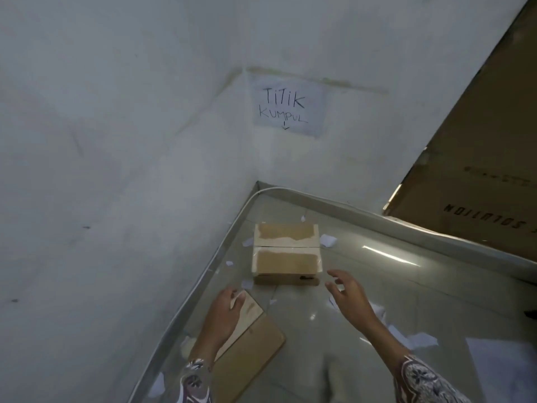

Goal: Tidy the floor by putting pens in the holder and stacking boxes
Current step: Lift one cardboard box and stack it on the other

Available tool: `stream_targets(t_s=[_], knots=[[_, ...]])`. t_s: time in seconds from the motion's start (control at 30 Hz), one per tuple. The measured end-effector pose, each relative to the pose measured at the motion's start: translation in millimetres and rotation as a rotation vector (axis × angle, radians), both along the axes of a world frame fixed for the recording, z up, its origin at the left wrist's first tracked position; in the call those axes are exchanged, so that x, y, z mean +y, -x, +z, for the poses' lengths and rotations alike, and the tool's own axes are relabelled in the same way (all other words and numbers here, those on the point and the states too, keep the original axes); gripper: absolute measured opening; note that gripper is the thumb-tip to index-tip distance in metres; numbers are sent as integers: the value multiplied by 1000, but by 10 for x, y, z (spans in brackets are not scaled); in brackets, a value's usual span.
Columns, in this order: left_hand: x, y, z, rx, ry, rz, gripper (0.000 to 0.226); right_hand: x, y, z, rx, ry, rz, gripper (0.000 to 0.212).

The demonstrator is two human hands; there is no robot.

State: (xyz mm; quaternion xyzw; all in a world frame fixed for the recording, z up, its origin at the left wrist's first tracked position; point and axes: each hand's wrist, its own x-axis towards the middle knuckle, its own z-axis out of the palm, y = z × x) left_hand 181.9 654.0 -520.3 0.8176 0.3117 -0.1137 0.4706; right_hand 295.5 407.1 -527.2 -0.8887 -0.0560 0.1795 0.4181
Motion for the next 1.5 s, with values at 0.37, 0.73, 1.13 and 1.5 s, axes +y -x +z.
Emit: stream_targets(t_s=[0.37, 0.73, 1.13, 1.5], knots=[[156, -1192, -2245, -101, 28, 107, 29, 225, -1215, -2315, 19, 6, 0, 35], [612, -1962, -4110, -119, -140, 227, 53, 316, -1875, -4249, -152, -172, -170, 48], [552, -2169, -4596, -212, 239, 420, 48, 361, -2095, -4929, 20, -365, -318, 46], [749, -2483, -4383, -176, 278, 509, 45, 375, -2321, -4610, -20, -521, -282, 37]])
